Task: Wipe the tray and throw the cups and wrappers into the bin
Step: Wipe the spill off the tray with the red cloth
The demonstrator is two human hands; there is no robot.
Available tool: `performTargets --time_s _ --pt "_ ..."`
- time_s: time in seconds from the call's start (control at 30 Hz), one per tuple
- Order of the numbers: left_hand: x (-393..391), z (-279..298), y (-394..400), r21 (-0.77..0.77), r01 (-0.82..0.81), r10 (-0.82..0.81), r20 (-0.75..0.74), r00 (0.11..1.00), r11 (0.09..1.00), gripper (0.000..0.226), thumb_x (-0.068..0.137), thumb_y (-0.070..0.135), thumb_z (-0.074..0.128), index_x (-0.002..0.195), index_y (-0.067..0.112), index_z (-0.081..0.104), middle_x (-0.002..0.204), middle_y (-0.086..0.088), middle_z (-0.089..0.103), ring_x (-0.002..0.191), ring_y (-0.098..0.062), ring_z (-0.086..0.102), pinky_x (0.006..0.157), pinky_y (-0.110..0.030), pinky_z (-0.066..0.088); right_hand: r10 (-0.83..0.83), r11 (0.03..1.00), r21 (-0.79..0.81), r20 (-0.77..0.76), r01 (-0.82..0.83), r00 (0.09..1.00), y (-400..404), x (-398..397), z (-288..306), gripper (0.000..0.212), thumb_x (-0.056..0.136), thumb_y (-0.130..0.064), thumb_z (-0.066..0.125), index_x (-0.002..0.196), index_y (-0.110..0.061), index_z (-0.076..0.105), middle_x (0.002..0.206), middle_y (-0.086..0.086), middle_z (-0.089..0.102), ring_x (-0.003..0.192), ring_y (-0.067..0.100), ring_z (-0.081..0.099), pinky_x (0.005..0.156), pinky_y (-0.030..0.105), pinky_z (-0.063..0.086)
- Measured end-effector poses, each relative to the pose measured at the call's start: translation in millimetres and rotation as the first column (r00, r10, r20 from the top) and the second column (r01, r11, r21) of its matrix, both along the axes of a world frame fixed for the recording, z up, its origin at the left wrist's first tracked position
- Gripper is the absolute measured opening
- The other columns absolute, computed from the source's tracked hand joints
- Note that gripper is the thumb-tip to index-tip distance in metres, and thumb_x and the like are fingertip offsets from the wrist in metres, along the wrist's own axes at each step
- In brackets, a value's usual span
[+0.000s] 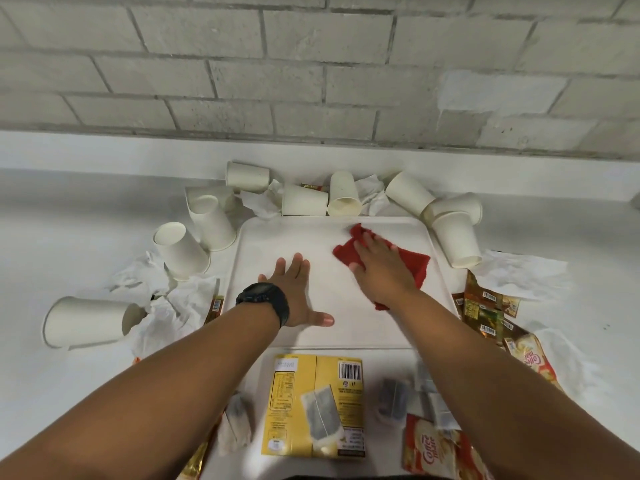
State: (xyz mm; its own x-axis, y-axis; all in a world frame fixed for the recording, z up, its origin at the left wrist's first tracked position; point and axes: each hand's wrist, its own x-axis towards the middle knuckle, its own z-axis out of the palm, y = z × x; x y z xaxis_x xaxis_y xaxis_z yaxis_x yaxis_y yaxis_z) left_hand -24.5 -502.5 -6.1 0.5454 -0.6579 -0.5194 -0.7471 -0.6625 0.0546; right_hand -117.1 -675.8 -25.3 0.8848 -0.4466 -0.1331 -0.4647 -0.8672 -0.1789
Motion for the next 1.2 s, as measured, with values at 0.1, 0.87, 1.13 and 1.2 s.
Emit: performTargets --time_s 0.1,0.87,1.13,1.2 --pt "0 0 0 0.001 -0.005 0.005 -0.009 1.0 1.0 0.127 0.066 0.085 0.05 0.15 0.016 -0.016 0.158 -0.001 -0.024 0.146 -0.029 -0.016 0.116 -0.055 0.009 0.229 0.969 0.093 -0.01 -0.227 0.973 18 -27 4 0.057 0.1 -0.041 0.033 0.153 -0.026 0.017 0.162 -0.005 -0.001 0.149 0.015 -0.004 0.12 0.04 -0.004" --pt "1 -6 0 -0.012 0.024 -0.024 0.051 0.998 1.0 0.126 0.064 0.087 0.048 0.151 0.017 -0.011 0.159 -0.001 -0.019 0.147 -0.03 -0.011 0.114 -0.057 0.017 0.302 0.941 0.224 -0.212 -0.254 0.93 -21 -73 17 0.059 0.099 -0.033 0.044 0.151 -0.035 0.015 0.16 -0.01 -0.009 0.147 0.01 -0.011 0.118 0.045 -0.005" --pt "2 -6 0 -0.005 0.023 -0.023 0.044 0.999 1.0 0.126 0.065 0.086 0.049 0.151 0.016 -0.012 0.159 -0.001 -0.02 0.147 -0.031 -0.012 0.114 -0.057 0.016 -0.001 0.997 0.082 -0.117 0.011 0.993 -3 -23 14 0.057 0.101 -0.033 0.035 0.153 -0.026 0.013 0.163 -0.001 -0.003 0.149 0.023 -0.004 0.117 0.054 0.0" --pt "2 -6 0 -0.004 0.015 -0.015 0.037 0.999 1.0 0.127 0.065 0.086 0.049 0.151 0.016 -0.013 0.159 -0.001 -0.02 0.147 -0.03 -0.013 0.114 -0.057 0.016 0.091 0.991 0.106 -0.109 -0.08 0.99 16 -28 14 0.057 0.101 -0.035 0.035 0.153 -0.026 0.014 0.163 -0.002 -0.004 0.149 0.023 -0.005 0.117 0.054 0.0"
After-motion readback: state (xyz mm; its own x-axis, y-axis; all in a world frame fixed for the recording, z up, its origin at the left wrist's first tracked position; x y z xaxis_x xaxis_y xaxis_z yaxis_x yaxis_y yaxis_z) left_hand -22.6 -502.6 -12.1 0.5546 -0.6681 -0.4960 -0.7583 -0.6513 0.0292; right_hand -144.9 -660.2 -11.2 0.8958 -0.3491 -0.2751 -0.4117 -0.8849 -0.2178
